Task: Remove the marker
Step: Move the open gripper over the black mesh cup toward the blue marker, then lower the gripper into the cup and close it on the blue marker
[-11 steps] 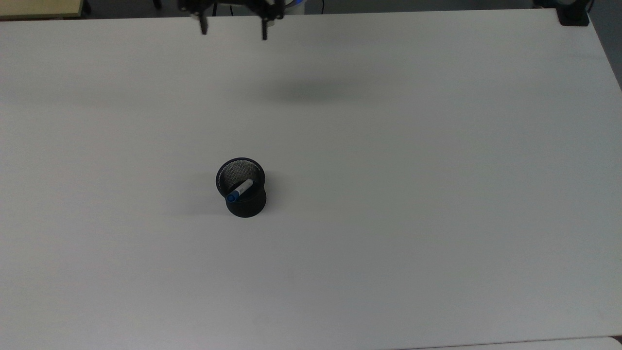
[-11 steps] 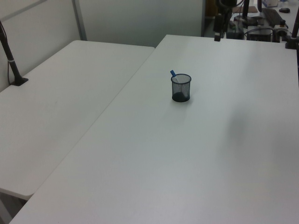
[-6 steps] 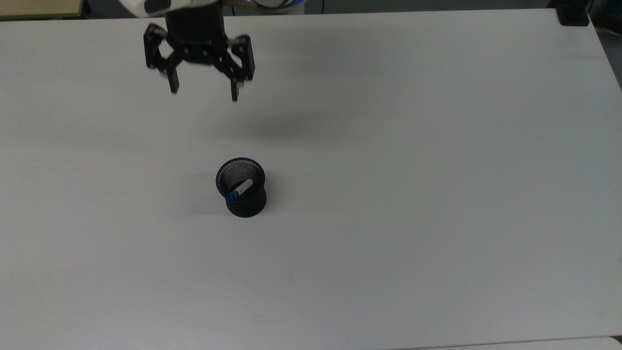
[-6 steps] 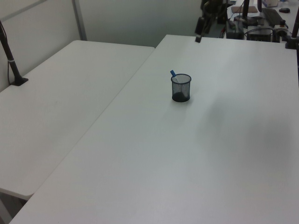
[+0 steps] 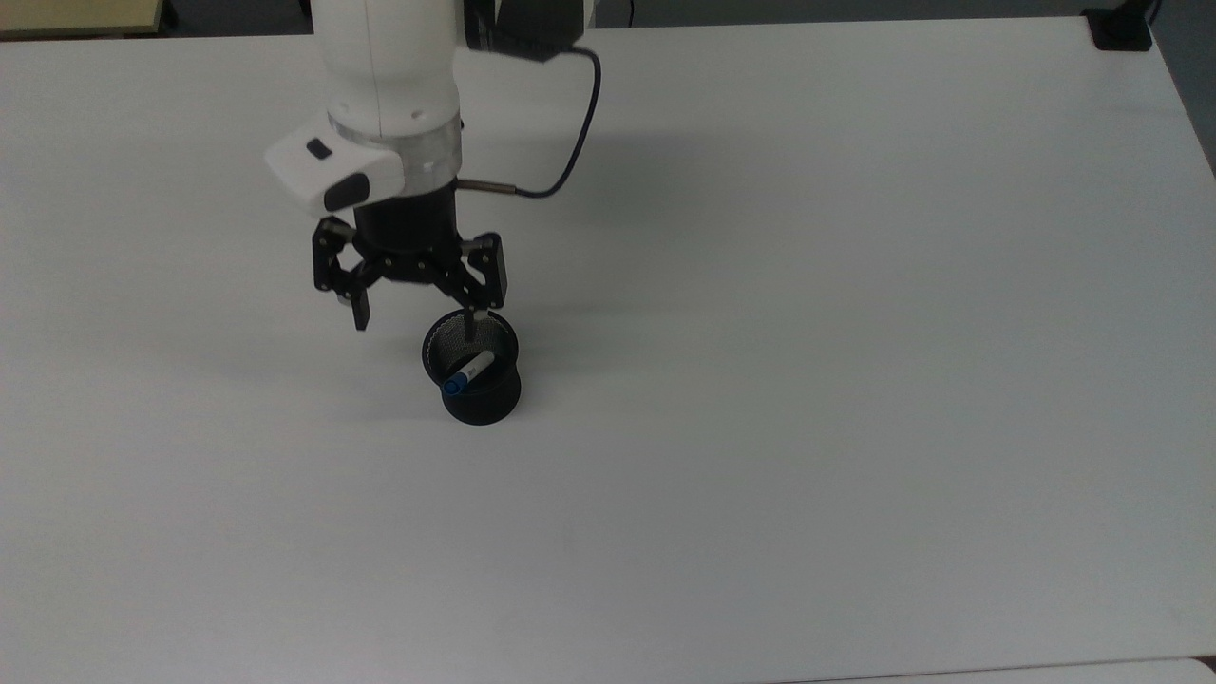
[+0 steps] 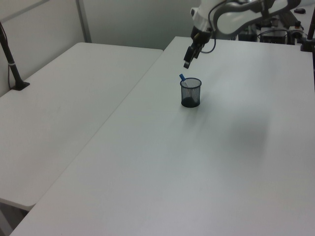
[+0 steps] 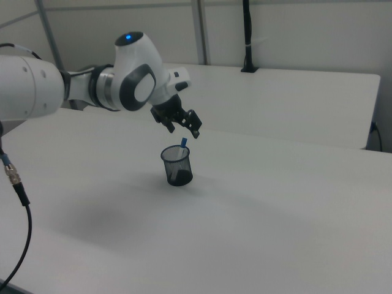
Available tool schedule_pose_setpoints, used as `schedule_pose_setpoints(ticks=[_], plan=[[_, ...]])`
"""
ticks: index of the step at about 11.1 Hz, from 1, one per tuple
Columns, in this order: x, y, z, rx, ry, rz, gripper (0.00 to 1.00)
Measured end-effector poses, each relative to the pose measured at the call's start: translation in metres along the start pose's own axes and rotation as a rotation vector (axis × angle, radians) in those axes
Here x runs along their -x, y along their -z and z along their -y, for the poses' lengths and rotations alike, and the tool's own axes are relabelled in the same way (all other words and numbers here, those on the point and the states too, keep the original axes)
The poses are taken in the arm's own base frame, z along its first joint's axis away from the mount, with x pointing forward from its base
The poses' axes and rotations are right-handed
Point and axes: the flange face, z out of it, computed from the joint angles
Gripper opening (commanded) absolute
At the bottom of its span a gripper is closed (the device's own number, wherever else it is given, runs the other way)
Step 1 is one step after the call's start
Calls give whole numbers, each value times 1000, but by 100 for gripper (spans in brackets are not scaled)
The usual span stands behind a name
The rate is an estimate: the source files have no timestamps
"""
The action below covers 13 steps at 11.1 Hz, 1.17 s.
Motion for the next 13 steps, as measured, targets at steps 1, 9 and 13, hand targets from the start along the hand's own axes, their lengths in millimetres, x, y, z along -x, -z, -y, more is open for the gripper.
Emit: schedule_pose_setpoints(ticks=[1,9,13], plan=[[-2,-13,2,-2,-17,-24,74],[1,-55,34,-22,-17,-58,14],[0,-54,33,-18,-13,-60,0]])
